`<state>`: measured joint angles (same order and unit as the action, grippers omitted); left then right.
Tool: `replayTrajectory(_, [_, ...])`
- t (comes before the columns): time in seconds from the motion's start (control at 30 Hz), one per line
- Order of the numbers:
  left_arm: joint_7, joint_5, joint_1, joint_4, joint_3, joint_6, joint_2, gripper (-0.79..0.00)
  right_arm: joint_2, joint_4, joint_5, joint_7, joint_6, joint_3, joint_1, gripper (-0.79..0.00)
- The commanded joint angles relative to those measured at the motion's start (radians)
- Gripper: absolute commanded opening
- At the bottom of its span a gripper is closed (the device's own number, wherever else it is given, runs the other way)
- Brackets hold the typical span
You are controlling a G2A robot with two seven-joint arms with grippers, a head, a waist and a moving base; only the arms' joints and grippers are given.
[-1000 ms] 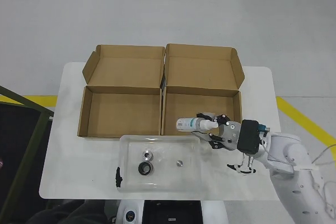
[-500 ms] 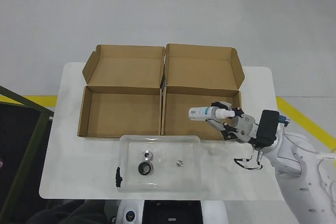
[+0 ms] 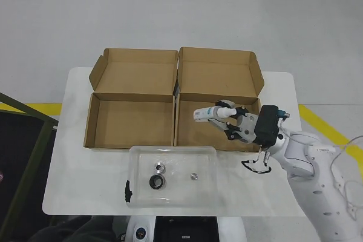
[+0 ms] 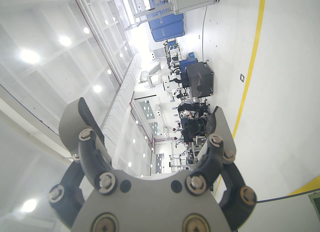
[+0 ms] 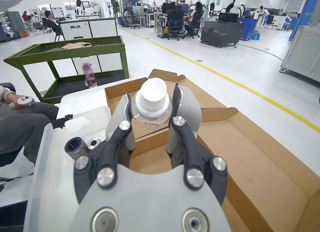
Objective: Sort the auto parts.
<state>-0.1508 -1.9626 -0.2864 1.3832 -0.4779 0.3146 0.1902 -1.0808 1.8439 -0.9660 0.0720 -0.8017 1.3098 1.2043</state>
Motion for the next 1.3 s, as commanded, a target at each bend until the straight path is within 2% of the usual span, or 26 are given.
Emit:
replayTrajectory(0.0, [0.0,0.0,0.0,0.0,0.0,0.0,0.0,0.0,-0.004,-0.025,-0.005,0.011,0.008,-0.031,-0.031,-0.785])
replayTrajectory(0.27, [0.0,0.0,0.0,0.0,0.0,0.0,0.0,0.0,-0.025,-0.147,-0.039,0.044,0.064,-0.131,-0.139,-0.785])
replayTrajectory(0.7, [0.0,0.0,0.0,0.0,0.0,0.0,0.0,0.0,-0.052,-0.349,-0.08,0.098,0.116,-0.231,-0.262,-0.785])
replayTrajectory(1.1, [0.0,0.0,0.0,0.0,0.0,0.0,0.0,0.0,-0.074,-0.449,-0.146,0.146,0.141,-0.299,-0.355,-0.785])
replayTrajectory(1.27, [0.0,0.0,0.0,0.0,0.0,0.0,0.0,0.0,-0.087,-0.483,-0.188,0.156,0.185,-0.341,-0.374,-0.785])
